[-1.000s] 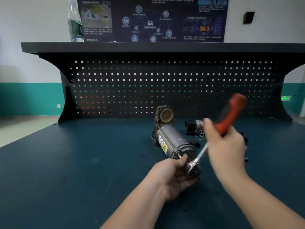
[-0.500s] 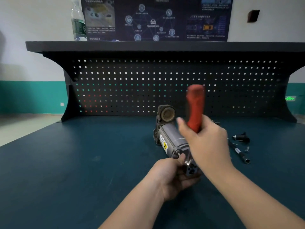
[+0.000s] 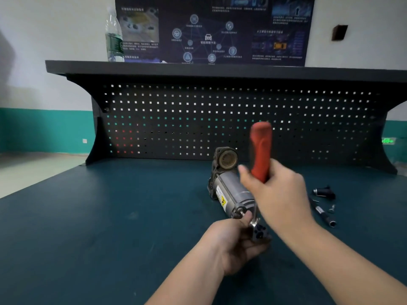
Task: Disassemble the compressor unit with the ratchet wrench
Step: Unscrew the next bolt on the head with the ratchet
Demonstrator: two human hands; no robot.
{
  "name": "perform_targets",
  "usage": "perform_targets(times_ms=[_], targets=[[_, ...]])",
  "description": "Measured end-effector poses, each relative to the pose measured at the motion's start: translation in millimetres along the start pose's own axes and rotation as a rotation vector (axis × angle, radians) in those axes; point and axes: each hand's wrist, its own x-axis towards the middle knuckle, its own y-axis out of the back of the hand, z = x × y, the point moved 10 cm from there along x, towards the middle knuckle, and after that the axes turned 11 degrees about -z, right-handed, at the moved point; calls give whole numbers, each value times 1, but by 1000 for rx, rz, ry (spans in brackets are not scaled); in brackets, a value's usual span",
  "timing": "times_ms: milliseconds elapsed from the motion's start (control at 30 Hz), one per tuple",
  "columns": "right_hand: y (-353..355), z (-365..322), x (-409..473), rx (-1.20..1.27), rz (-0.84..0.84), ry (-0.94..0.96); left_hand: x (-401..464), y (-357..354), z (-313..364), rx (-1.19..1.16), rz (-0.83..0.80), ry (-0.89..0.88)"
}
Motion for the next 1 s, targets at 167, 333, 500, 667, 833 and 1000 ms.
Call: perform_targets(times_ms=[167, 333, 500, 667, 833, 1000], targets=[[13, 45, -23, 322, 198, -177, -1, 2, 1, -15, 9, -6], [-15, 149, -59, 731, 277, -890, 1, 2, -2, -57, 4, 10], [14, 47, -3, 235, 141, -203, 3, 5, 4, 66, 21, -50], [-18, -29, -11, -219, -18, 225, 0, 1, 7, 79, -35, -35], [15, 62, -28, 373, 269, -204, 1, 4, 4, 65, 0, -18], [-8, 146, -57, 702, 316, -766, 1, 3, 3, 23, -2, 3]])
